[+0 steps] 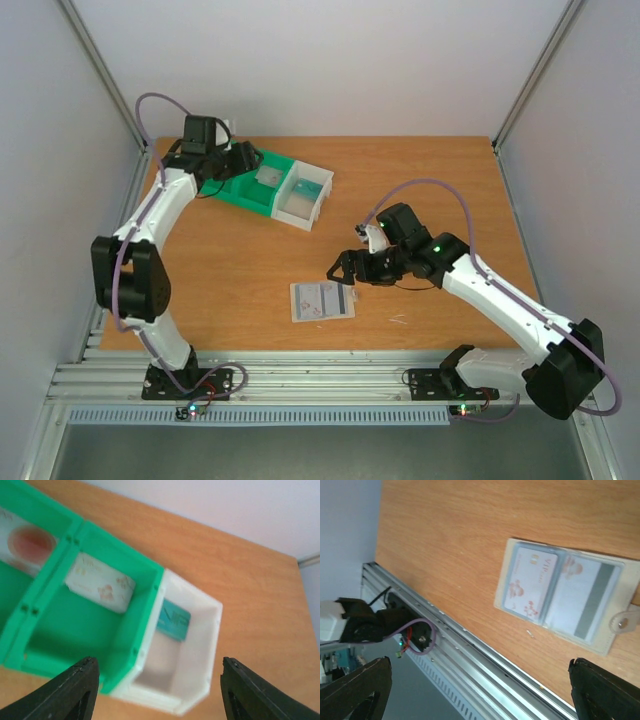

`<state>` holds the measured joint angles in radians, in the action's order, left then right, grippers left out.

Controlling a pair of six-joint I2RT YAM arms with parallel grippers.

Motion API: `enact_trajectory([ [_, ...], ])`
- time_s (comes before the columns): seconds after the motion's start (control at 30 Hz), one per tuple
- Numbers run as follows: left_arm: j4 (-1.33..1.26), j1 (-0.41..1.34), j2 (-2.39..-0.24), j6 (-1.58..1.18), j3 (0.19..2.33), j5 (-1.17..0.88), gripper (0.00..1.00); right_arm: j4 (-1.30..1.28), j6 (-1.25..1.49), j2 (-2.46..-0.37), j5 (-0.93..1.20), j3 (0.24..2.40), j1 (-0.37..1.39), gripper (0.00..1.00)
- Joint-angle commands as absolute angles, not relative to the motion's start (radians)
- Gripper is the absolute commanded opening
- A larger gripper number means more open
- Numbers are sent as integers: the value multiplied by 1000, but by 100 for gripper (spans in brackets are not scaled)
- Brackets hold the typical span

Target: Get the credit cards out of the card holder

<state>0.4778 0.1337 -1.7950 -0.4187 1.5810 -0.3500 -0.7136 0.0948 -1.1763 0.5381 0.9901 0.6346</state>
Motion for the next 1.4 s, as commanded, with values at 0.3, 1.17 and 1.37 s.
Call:
enact_trajectory([
  [0.3, 661, 253, -1499, -419, 1264, -457, 60, -720, 59, -1282, 465, 976, 634, 83],
  [1.17, 670, 326, -1146, -538, 918, -522, 52, -594, 83, -1318, 414, 880, 635, 53],
  [1.37, 590, 359, -1106, -603, 831, -524, 51, -608, 77, -1286, 400, 851, 635, 50],
])
